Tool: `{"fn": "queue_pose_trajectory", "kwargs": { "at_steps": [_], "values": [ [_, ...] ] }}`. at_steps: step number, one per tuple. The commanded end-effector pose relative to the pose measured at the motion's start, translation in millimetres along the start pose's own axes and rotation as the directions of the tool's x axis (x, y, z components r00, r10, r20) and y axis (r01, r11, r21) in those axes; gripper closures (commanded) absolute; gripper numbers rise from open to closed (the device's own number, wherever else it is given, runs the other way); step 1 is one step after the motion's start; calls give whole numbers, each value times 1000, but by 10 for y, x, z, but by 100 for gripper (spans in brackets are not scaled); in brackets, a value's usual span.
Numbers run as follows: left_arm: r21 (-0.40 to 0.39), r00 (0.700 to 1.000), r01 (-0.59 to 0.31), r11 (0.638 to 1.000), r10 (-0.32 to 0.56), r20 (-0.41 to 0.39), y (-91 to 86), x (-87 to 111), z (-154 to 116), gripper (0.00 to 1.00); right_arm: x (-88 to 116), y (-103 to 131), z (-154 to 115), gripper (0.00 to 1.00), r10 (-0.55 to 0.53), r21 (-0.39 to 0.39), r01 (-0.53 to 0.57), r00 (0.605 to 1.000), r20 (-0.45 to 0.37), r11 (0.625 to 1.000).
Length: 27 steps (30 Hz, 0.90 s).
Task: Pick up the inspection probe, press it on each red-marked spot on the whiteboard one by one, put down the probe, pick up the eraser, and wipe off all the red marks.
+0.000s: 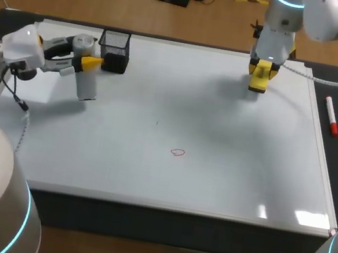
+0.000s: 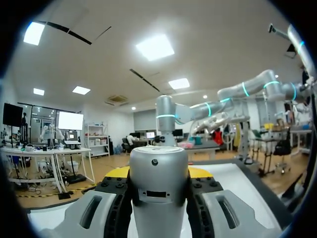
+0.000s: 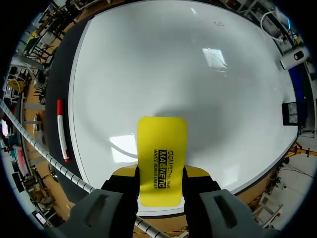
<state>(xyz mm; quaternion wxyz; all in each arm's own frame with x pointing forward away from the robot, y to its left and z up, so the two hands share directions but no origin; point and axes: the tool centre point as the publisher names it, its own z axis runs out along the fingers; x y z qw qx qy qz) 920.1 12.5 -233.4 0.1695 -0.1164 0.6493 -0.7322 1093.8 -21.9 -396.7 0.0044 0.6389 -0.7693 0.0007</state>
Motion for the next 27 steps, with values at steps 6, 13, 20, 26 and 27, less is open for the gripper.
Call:
{"fn": "queue_pose_trajectory", "kwargs": {
  "at_steps": [6,13,20,26,27],
  "values": [
    [5,1000,1,1000,-1,-8,5,-13,-37,100,4,-10,-12,100,-3,-1,3,1000,-3,1000],
    [5,1000,1,1000,-1,-8,5,-13,-37,100,4,-10,-12,100,-3,-1,3,1000,-3,1000],
    [5,1000,1,1000,-1,-8,5,-13,-37,100,-93,287,-32,100,-49,24,50,999,-13,998],
    [5,1000,1,1000,-1,-8,5,-13,-37,100,-223,637,-25,100,-96,36,97,995,-18,995],
    [5,1000,1,1000,-1,-8,5,-13,-37,100,-252,709,-17,100,-101,35,102,995,-17,994]
  ]
}}
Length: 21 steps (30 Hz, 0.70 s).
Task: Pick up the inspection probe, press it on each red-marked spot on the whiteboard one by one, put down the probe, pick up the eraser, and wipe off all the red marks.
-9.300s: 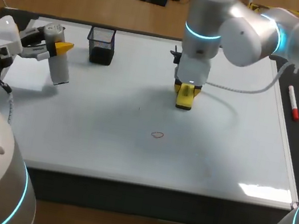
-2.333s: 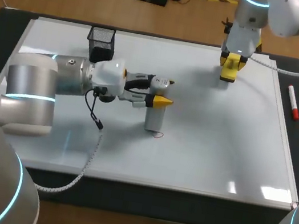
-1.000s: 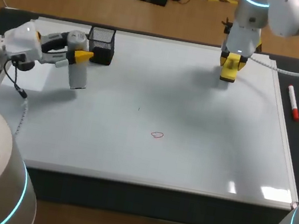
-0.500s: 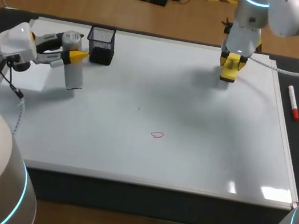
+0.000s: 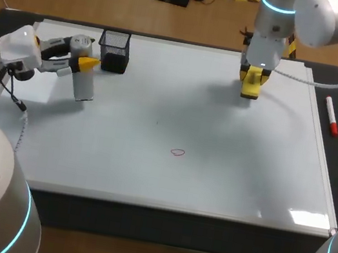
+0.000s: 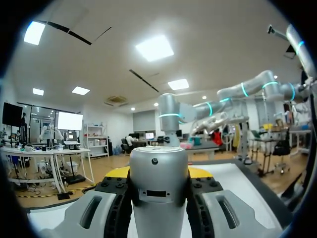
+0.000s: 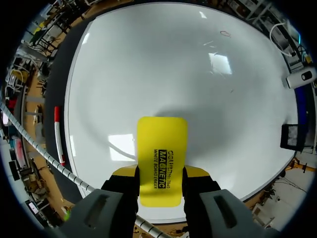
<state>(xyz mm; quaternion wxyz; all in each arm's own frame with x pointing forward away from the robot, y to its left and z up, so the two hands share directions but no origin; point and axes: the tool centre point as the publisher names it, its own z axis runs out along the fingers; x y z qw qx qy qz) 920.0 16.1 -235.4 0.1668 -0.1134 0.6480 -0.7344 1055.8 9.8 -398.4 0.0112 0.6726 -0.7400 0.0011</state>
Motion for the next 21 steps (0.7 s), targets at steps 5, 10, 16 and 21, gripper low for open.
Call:
{"fn": "queue_pose_trajectory", "kwargs": {
  "at_steps": [5,10,16,21],
  "values": [
    [0,1000,0,1000,0,0,-11,-1,-2,100,-227,609,-61,100,-42,49,41,999,20,998],
    [0,1000,0,1000,0,0,-11,-1,-2,100,-442,990,-155,100,-68,42,65,995,69,997],
    [0,1000,0,1000,0,0,-11,-1,-2,100,-702,1357,-194,100,-104,77,101,994,30,992],
    [0,1000,0,1000,0,0,-11,-1,-2,100,-921,1632,-142,100,-109,120,107,994,8,987]
  ]
}}
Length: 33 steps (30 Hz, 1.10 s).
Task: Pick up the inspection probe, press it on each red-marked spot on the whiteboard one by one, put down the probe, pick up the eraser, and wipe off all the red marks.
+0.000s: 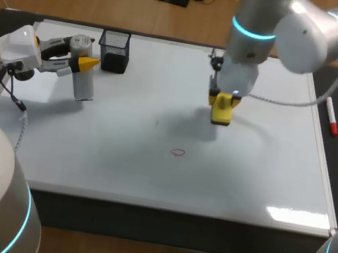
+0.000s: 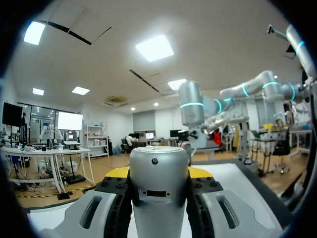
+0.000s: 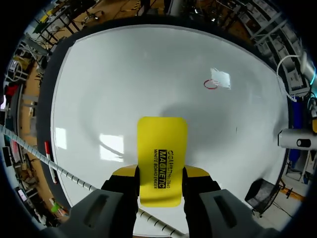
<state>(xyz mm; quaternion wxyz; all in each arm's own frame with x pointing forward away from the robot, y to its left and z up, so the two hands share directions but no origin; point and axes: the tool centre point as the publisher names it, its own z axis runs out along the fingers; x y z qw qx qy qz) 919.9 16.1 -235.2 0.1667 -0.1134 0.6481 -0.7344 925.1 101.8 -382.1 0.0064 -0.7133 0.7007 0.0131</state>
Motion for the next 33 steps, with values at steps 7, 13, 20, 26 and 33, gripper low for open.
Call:
{"fn": "queue_pose_trajectory", "kwargs": {
  "at_steps": [7,13,20,26,33],
  "values": [
    [0,1000,0,1000,0,0,-8,-1,-1,100,-476,588,75,100,1,151,2,1000,-22,989],
    [0,1000,0,1000,0,0,-8,-1,-1,100,-679,772,90,100,4,140,-4,1000,0,990],
    [0,1000,0,1000,0,0,-8,-1,-1,100,-896,918,121,100,-8,133,6,1000,14,991],
    [0,1000,0,1000,0,0,-8,-1,-1,100,-1061,1018,145,100,-9,132,6,1000,18,991],
    [0,1000,0,1000,0,0,-8,-1,-1,100,-1183,1117,234,100,-21,112,17,999,32,994]
  ]
}}
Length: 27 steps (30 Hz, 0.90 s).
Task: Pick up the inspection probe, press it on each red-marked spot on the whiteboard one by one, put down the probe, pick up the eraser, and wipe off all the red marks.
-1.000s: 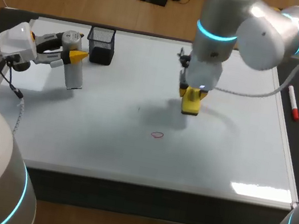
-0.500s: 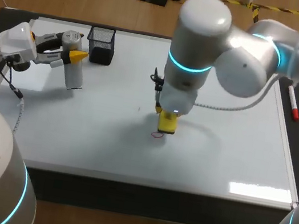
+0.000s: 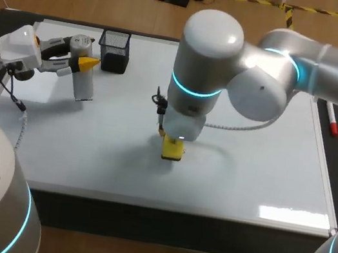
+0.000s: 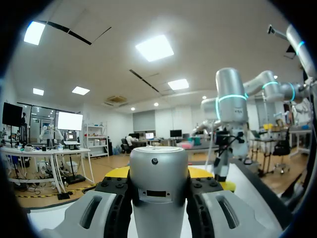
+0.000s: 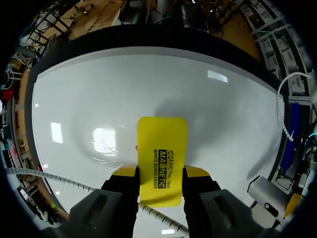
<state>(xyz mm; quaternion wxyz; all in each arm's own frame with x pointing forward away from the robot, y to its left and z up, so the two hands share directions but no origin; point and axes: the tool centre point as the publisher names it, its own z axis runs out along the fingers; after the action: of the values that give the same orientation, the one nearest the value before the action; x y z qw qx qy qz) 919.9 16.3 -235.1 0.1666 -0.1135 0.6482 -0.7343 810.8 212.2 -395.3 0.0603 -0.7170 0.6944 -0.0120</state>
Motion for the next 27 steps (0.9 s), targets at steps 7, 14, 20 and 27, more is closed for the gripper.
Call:
{"fn": "queue_pose_trajectory", "kwargs": {
  "at_steps": [7,14,20,27],
  "values": [
    [0,1000,0,1000,0,0,-8,-1,0,100,-94,29,112,100,-21,0,21,1000,-7,1000],
    [0,1000,0,1000,0,0,-8,-1,0,100,-96,39,171,100,-33,-25,33,999,7,999],
    [0,1000,0,1000,0,0,-8,-1,0,100,-117,62,209,100,-50,-40,50,999,3,998],
    [0,1000,0,1000,0,0,-8,-1,0,100,-103,54,273,100,-57,-54,57,998,-8,997]
  ]
}}
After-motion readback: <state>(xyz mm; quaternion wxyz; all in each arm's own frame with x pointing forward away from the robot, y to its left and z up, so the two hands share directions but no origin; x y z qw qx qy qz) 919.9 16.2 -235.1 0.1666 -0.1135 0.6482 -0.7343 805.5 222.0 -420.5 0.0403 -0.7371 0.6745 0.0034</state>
